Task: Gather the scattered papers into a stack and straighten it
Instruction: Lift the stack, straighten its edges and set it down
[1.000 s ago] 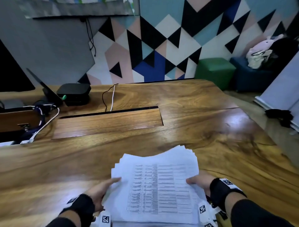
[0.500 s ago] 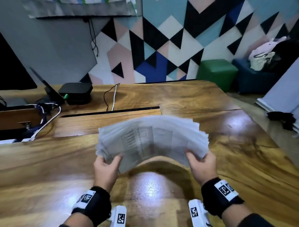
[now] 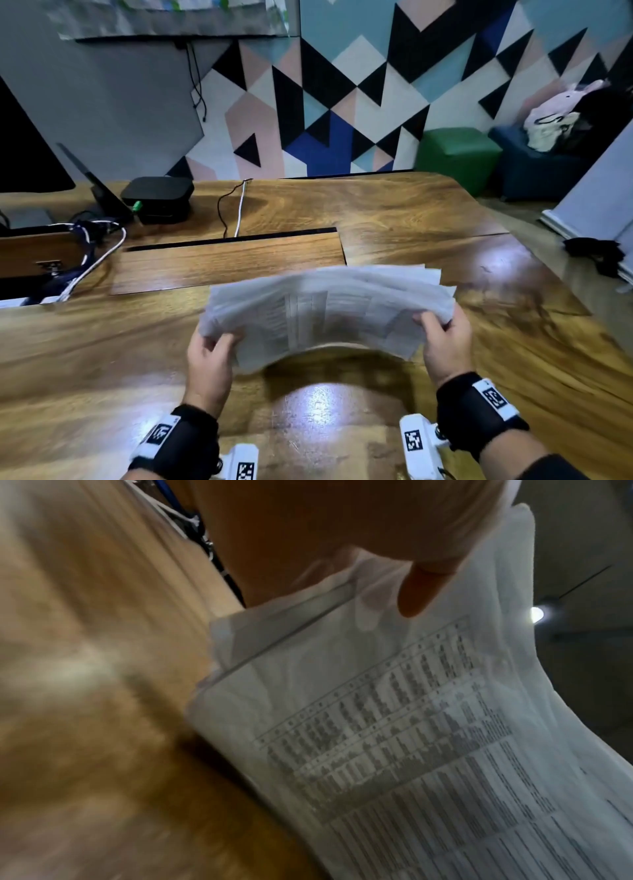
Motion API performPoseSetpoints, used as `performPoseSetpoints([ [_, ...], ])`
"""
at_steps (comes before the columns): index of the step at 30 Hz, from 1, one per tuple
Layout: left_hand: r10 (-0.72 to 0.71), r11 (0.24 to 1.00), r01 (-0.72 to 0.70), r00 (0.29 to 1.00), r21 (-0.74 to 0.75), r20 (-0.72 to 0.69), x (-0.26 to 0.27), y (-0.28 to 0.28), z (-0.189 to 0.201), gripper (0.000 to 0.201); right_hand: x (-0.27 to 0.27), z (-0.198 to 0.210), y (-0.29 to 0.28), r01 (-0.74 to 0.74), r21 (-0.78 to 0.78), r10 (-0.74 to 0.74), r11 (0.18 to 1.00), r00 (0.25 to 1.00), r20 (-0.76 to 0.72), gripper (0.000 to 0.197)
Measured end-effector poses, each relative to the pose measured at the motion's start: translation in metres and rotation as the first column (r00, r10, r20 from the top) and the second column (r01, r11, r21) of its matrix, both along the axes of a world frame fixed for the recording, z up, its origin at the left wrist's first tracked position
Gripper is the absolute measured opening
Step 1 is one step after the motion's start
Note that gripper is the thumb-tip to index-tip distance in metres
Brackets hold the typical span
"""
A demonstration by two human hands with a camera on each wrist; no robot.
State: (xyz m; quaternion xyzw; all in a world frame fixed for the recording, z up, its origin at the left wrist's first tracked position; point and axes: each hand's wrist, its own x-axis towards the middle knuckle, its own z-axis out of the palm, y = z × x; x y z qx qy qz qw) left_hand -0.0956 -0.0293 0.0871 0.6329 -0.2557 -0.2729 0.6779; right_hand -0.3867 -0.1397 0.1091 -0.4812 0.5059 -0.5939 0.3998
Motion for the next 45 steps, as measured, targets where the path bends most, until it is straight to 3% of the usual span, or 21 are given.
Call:
performPoseSetpoints([
  [5, 0.067, 0.987, -0.050, 0.991, 0.152, -0.113, -0.009, -0.003, -0.031, 0.024, 0.012, -0.033, 0.003, 0.029, 0.219, -0.017, 0.975, 0.998, -0.056, 0.018],
  [8, 0.074, 0.989, -0.063, 0.994, 0.132, -0.080, -0.008, -0.009, -0.022, 0.019, 0.019, -0.021, -0.004, 0.054, 0.165, -0.038, 0.985, 0.994, -0.100, 0.021],
  [13, 0.019, 0.999, -0.017, 0.999, 0.038, -0.051, 0.006, 0.003, -0.002, 0.024, 0.012, 0.001, -0.006, 0.000, 0.059, 0.000, 0.998, 1.000, -0.006, 0.027],
  [17, -0.029, 0.988, 0.038, 0.998, 0.152, -0.059, 0.007, 0.008, -0.023, 0.031, 0.018, -0.017, 0.004, -0.040, 0.217, 0.052, 0.975, 0.997, -0.050, 0.025],
  [19, -0.021, 0.980, 0.029, 0.999, 0.199, -0.045, -0.004, 0.004, -0.026, 0.016, 0.025, -0.022, 0.010, -0.021, 0.295, 0.050, 0.955, 0.994, -0.092, 0.020],
  [25, 0.012, 0.997, -0.013, 1.000, 0.078, 0.006, 0.000, -0.001, -0.005, 0.024, 0.022, -0.006, 0.002, -0.035, 0.191, 0.062, 0.981, 0.988, -0.138, 0.023],
  [28, -0.008, 0.984, 0.014, 1.000, 0.178, -0.030, 0.003, 0.007, -0.021, 0.019, 0.017, -0.021, 0.003, -0.063, 0.284, 0.099, 0.957, 0.989, -0.114, 0.015],
  [31, -0.084, 0.927, 0.096, 0.995, 0.362, -0.050, -0.005, 0.018, -0.039, 0.014, 0.015, -0.044, 0.013, -0.111, 0.396, 0.209, 0.911, 0.955, -0.213, 0.015],
  [35, -0.130, 0.949, 0.096, 0.987, 0.302, 0.096, 0.015, 0.014, -0.010, 0.032, 0.014, -0.016, -0.002, -0.157, 0.275, 0.239, 0.948, 0.925, -0.294, 0.026],
  [37, -0.098, 0.971, 0.020, 0.941, 0.238, 0.323, 0.034, 0.006, 0.021, 0.070, 0.016, 0.014, -0.012, -0.187, 0.192, 0.248, 0.963, 0.894, -0.374, 0.007],
  [38, -0.111, 0.972, -0.004, 0.874, 0.235, 0.473, 0.041, 0.001, 0.038, 0.087, 0.017, 0.026, -0.016, -0.207, 0.149, 0.252, 0.967, 0.864, -0.435, 0.010],
  [40, -0.226, 0.965, 0.060, 0.678, 0.254, 0.700, 0.038, -0.008, 0.073, 0.100, 0.021, 0.050, -0.019, -0.259, 0.060, 0.245, 0.964, 0.776, -0.581, 0.015],
  [42, -0.433, 0.900, 0.287, 0.513, 0.328, 0.741, 0.025, -0.022, 0.098, 0.086, 0.027, 0.074, -0.020, -0.304, -0.025, 0.203, 0.952, 0.694, -0.691, 0.013],
  [43, -0.534, 0.837, 0.412, 0.475, 0.360, 0.699, 0.019, -0.030, 0.104, 0.067, 0.030, 0.086, -0.019, -0.334, -0.053, 0.195, 0.941, 0.665, -0.721, 0.015],
  [45, -0.658, 0.742, 0.561, 0.504, 0.366, 0.560, 0.008, -0.040, 0.107, 0.030, 0.037, 0.104, -0.017, -0.380, -0.082, 0.183, 0.921, 0.610, -0.771, 0.022],
])
